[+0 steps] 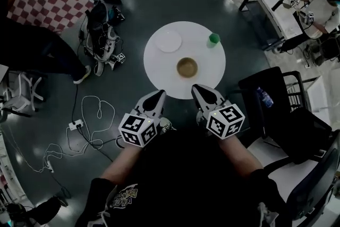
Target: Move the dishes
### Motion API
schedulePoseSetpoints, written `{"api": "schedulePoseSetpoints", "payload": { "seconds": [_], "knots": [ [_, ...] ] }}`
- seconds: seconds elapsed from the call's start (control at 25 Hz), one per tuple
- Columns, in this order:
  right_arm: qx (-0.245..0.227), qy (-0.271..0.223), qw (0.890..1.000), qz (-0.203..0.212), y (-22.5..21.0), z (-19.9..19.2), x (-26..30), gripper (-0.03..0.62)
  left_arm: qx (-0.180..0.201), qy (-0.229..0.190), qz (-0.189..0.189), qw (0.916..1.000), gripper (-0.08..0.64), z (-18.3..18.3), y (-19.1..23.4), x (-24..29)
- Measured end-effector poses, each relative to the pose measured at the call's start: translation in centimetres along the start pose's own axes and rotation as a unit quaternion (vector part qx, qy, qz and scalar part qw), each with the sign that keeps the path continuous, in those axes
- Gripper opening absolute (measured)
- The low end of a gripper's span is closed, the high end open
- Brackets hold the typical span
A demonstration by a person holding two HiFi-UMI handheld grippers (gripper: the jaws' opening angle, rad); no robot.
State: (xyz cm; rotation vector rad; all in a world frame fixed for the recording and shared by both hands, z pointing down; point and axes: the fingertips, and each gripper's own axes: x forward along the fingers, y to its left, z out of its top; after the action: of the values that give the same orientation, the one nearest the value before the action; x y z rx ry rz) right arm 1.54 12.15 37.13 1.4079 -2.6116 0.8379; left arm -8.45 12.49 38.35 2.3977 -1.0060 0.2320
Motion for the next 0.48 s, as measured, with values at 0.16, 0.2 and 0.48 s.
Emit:
{"api": "schedulePoseSetpoints", "payload": {
  "seconds": [0.16, 0.2, 0.48],
  "knots": [
    [-0.042, 0.013, 0.999, -0.001, -1.2, 0.1, -1.7, 0.021, -0.002, -0.006, 0.018, 0.9998, 0.006, -0.1, -1.6, 1.3],
    [-0.043, 0.013, 0.999, -0.003, -1.7, 0.2, -2.2, 0.021, -0.002, -0.007, 0.022, 0.9997, 0.006, -0.1, -2.0, 1.7],
    [-0.027, -0.002, 1.0, 0.002, -4.6, 1.6, -4.4, 0.021, 0.008, -0.019, 0.041, 0.999, 0.006, 0.5, -4.5, 3.0]
  ]
}}
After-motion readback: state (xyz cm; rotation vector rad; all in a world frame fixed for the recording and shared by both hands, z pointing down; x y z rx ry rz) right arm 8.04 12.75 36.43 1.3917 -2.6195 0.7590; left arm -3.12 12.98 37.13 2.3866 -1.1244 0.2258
